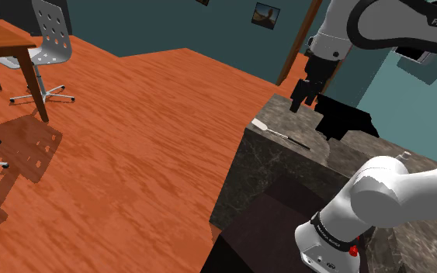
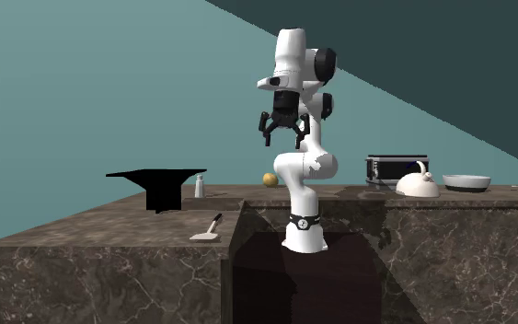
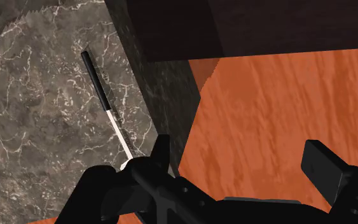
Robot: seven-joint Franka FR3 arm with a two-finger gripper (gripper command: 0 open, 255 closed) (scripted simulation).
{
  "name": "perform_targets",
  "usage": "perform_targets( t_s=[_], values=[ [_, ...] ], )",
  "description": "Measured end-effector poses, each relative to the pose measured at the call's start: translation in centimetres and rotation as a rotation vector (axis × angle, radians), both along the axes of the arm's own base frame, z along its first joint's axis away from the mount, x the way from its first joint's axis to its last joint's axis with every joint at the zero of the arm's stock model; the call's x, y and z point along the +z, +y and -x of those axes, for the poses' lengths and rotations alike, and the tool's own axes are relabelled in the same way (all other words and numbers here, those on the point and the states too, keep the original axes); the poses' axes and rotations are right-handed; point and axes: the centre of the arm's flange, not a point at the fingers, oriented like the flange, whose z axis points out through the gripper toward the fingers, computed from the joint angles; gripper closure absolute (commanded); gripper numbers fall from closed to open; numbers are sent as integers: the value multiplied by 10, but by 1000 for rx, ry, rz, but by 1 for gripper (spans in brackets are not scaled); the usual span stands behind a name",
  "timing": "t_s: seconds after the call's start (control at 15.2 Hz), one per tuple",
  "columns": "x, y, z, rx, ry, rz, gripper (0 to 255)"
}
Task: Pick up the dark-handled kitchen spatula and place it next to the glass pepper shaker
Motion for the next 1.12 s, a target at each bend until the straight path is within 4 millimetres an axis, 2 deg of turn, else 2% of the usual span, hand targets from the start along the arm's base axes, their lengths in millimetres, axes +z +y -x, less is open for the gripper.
perform_targets(
  t_s=[0.13,0.4,0.99,1.12],
  values=[
    [-5,-5,-1,7,1,-2,0],
    [-35,-40,-10,65,10,-18,0],
    [-109,-134,-34,213,30,-58,0],
    [-127,-153,-45,247,34,-67,0]
  ],
)
